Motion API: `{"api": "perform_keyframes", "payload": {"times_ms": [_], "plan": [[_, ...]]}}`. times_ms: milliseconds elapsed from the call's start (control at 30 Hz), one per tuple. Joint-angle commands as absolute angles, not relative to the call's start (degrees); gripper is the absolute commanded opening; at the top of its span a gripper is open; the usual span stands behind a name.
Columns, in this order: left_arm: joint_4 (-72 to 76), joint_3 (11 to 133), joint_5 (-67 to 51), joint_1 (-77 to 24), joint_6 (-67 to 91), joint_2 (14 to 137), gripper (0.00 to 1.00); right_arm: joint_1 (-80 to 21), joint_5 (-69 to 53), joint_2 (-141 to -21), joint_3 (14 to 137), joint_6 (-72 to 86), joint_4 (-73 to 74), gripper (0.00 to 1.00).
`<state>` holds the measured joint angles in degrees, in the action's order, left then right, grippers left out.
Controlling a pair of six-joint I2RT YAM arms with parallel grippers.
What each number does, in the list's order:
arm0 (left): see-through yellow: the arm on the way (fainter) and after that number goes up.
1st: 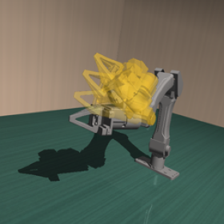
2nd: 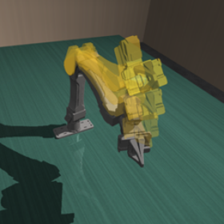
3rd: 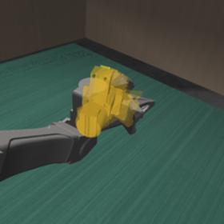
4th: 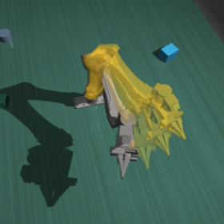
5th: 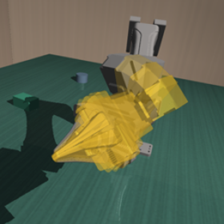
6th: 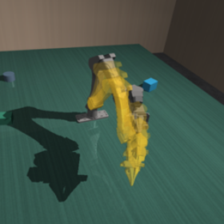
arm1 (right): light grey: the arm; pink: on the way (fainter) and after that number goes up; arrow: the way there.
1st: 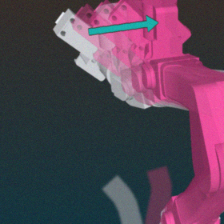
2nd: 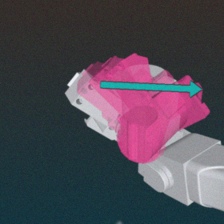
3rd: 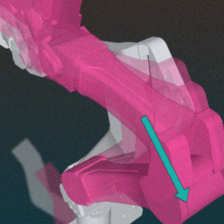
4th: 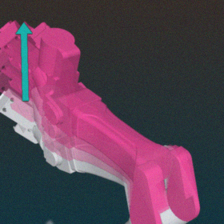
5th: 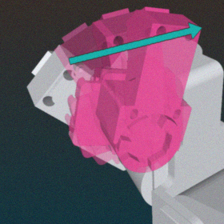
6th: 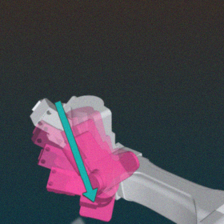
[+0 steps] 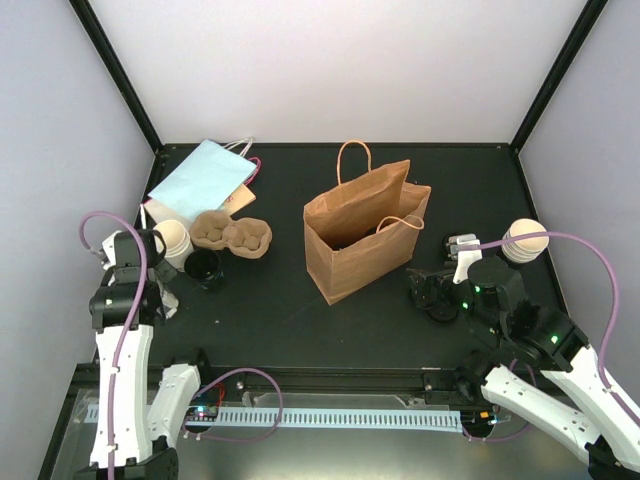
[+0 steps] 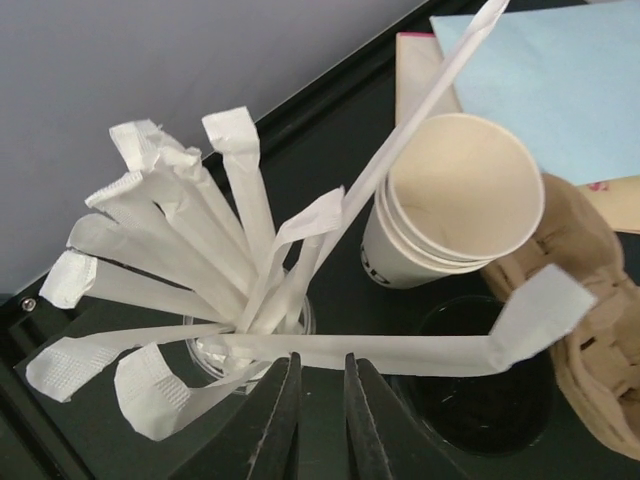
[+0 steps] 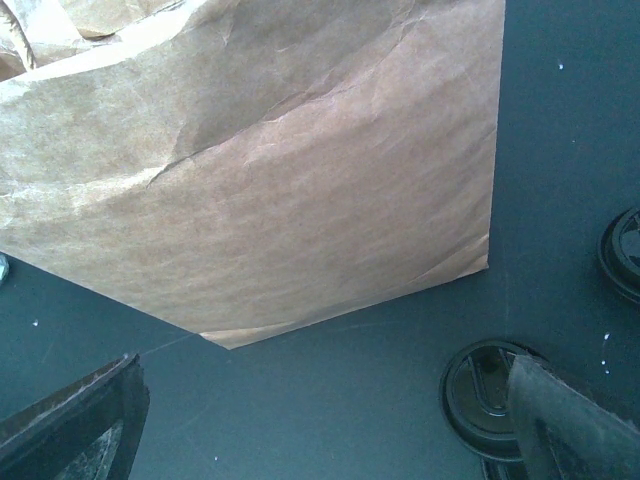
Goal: Pack the takeout coffee
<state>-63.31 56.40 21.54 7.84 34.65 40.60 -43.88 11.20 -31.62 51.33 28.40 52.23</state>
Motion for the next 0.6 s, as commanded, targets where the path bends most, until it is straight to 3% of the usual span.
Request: {"api": "perform_keyframes", "payload": {"times_ms": [0, 67, 167, 567], "plan": [[-61.3, 55.7, 24.1, 8.3, 35.5, 41.0, 0.22, -43.7, 10.8, -31.6, 51.1, 27.8, 51.2, 1.00], [-60.1, 56.6, 22.7, 8.3, 33.1, 41.3, 0.45, -43.6, 10.8, -31.6, 51.1, 27.8, 51.2, 1.00], [-59.2, 59.9, 21.0, 8.3, 29.6, 42.1, 0.59, -43.6, 10.8, -31.6, 51.0, 27.8, 51.1, 1.00], [-58.4, 73.7, 19.7, 8.3, 17.7, 52.2, 0.77, -43.7, 10.5, -31.7, 51.2, 27.7, 51.4, 1.00]]}}
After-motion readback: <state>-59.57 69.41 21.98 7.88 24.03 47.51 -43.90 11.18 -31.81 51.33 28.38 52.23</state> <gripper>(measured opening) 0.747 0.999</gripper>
